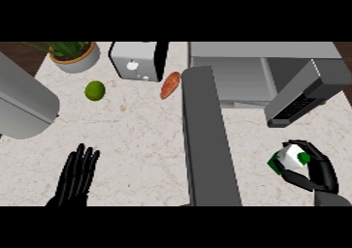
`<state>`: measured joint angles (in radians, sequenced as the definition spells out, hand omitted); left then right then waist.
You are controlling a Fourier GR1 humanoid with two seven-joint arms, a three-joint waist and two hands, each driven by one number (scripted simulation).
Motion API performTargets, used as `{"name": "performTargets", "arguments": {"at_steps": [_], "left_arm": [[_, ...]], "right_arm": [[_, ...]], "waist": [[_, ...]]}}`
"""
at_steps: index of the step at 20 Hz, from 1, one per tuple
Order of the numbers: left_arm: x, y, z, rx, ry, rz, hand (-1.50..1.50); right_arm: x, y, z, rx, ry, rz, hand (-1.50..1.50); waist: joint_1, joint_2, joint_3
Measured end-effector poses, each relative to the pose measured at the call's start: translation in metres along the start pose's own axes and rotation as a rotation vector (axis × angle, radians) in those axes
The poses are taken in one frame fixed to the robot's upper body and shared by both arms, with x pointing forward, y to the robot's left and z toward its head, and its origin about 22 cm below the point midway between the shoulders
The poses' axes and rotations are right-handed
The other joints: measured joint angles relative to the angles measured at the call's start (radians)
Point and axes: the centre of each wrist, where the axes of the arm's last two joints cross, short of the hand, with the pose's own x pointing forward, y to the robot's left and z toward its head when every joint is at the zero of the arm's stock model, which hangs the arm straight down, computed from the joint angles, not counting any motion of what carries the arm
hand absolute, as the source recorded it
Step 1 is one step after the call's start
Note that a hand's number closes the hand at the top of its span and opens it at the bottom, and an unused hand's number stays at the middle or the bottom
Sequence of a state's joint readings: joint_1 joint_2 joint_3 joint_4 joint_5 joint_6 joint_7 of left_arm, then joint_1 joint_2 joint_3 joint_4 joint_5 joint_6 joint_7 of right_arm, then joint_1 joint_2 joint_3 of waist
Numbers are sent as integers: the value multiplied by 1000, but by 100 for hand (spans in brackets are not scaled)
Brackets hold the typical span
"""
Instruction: Pick up the milk, place it into the microwave and close the microwave
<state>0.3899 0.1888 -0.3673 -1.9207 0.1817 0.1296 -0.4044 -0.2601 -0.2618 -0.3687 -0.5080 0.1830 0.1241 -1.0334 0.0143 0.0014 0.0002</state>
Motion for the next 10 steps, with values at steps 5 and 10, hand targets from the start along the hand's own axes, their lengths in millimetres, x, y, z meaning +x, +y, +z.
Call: {"name": "performTargets", "arguments": {"at_steps": [5, 10], "left_arm": [[0, 9, 6, 0, 7, 1, -150], [1, 10, 7, -9, 3, 9, -150]], "right_arm": [[-4, -1, -3, -6, 12, 48, 150], [-5, 4, -8, 57, 22, 125, 150]], "waist": [[5, -3, -4], [10, -1, -5]]}}
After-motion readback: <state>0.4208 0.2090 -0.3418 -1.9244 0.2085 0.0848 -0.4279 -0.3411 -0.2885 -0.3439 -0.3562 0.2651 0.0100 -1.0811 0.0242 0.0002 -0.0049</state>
